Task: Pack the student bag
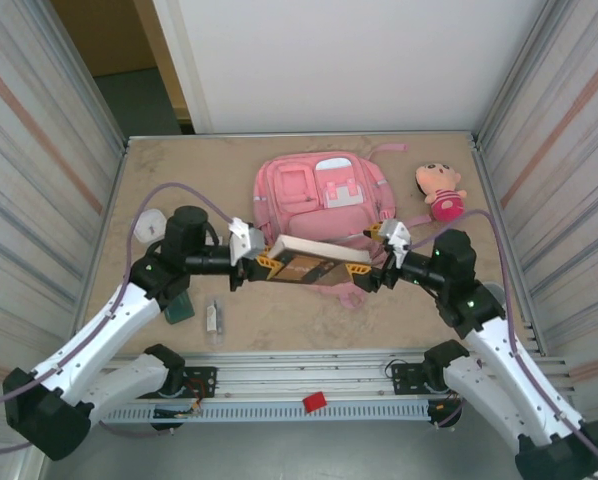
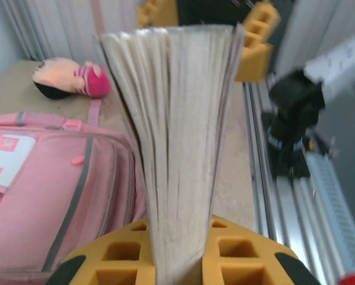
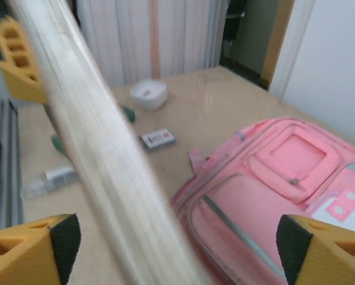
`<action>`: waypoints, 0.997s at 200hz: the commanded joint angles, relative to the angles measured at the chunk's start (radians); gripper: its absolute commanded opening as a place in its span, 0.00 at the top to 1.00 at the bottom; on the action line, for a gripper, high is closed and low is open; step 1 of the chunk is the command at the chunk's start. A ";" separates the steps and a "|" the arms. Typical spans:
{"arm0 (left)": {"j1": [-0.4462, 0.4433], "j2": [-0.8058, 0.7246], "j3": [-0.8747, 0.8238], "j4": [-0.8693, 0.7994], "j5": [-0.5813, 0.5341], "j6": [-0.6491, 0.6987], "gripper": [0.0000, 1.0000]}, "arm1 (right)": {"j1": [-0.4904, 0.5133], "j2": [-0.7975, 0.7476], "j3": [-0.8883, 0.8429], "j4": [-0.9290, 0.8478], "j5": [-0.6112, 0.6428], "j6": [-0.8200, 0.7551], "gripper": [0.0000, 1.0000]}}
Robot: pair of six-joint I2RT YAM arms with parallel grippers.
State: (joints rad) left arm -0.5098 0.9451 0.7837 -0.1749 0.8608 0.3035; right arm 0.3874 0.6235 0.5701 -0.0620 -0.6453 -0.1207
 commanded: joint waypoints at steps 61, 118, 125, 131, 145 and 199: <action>0.045 0.036 0.035 0.588 0.322 -0.418 1.00 | -0.056 -0.090 -0.132 0.356 -0.079 0.484 0.01; 0.040 0.048 0.046 0.581 0.249 -0.428 1.00 | -0.070 0.011 -0.094 0.476 -0.334 0.548 0.45; 0.040 0.048 0.047 0.579 0.237 -0.427 1.00 | -0.072 0.014 -0.097 0.498 -0.331 0.557 0.54; 0.039 0.049 0.046 0.577 0.230 -0.425 1.00 | -0.074 0.019 -0.097 0.521 -0.338 0.568 0.66; 0.039 0.051 0.047 0.547 0.197 -0.403 1.00 | -0.076 0.025 -0.089 0.554 -0.353 0.578 1.00; 0.015 0.058 0.121 0.114 -0.230 -0.070 0.33 | -0.224 0.077 -0.090 0.556 -0.173 0.679 1.00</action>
State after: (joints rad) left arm -0.4778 1.0023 0.8490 0.1402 0.8692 0.0330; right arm 0.2504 0.6628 0.4427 0.4244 -0.9382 0.4530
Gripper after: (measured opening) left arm 0.598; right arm 0.158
